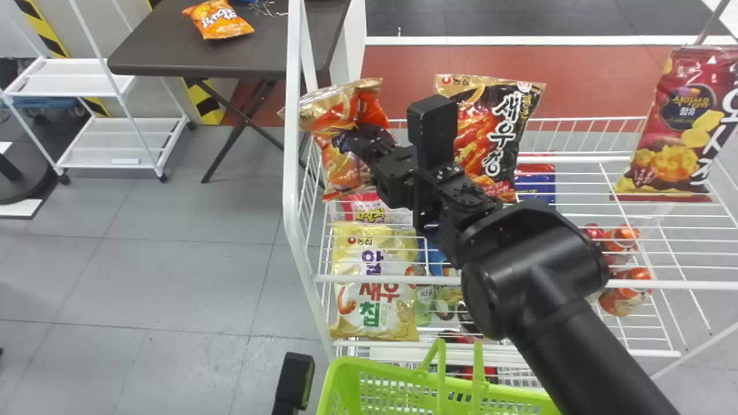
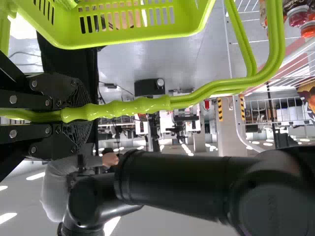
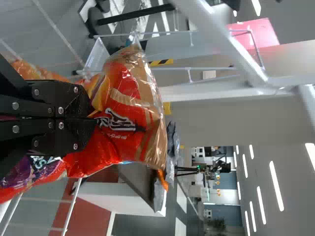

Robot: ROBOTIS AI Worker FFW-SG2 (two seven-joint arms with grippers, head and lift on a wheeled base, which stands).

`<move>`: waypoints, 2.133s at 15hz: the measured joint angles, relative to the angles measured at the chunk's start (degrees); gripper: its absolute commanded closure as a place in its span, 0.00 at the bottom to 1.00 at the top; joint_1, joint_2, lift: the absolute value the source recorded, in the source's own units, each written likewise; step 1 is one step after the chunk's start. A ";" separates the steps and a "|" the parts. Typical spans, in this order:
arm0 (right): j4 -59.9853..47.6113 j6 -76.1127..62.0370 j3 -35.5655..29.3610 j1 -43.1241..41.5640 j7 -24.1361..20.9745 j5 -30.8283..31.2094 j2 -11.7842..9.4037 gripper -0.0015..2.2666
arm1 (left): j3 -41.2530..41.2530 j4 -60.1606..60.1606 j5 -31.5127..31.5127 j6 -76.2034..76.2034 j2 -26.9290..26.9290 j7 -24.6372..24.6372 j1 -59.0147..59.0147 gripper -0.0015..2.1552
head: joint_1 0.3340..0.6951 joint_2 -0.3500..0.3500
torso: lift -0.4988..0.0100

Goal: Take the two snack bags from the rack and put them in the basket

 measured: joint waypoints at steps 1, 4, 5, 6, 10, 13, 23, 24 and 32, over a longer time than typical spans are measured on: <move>-3.44 1.13 -0.17 1.55 -0.42 -0.54 0.00 0.89 | 0.00 0.00 0.00 0.00 0.00 0.00 -0.06 0.82 | 1.00 0.63 | 0.96; -11.23 4.25 -1.48 5.16 -0.99 -2.80 -1.36 0.89 | -0.13 0.00 -0.05 0.00 -0.09 0.25 -0.20 0.82 | 1.00 0.61 | 0.96; -13.23 5.15 -2.11 6.26 -1.28 -3.29 -2.29 0.89 | -0.32 -0.01 -0.11 0.00 -0.10 0.42 -0.28 0.82 | 1.00 0.59 | 0.96; -15.72 6.09 -3.01 7.79 -1.87 -3.94 -3.50 0.89 | -0.54 -0.07 -0.15 0.00 -0.08 0.56 -0.35 0.82 | 1.00 0.56 | 0.96; -25.95 10.45 -6.60 14.00 -2.80 -6.04 -8.93 0.89 | -1.19 -0.27 -0.25 0.00 0.05 0.71 -0.38 0.82 | 1.00 0.43 | 0.96; -36.31 15.38 -11.18 21.07 -2.77 -9.79 -12.88 0.89 | -1.40 -0.18 -0.33 0.00 -0.03 0.80 -0.36 0.82 | 1.00 0.35 | 0.96; -68.29 51.82 -30.99 44.11 0.53 -14.08 -19.44 0.89 | 0.62 -0.31 0.41 0.00 -0.46 0.11 0.04 0.82 | 1.00 0.00 | 0.96; -70.33 57.62 -33.67 45.26 1.79 -14.32 -19.59 0.89 | 0.84 -0.39 0.59 0.00 -0.52 0.24 0.15 0.82 | 1.00 0.00 | 0.96; -74.96 75.85 -37.92 48.59 6.42 -13.53 -19.77 0.89 | 0.85 -1.98 0.72 0.17 -1.05 0.70 1.54 0.82 | 1.00 0.00 | 0.96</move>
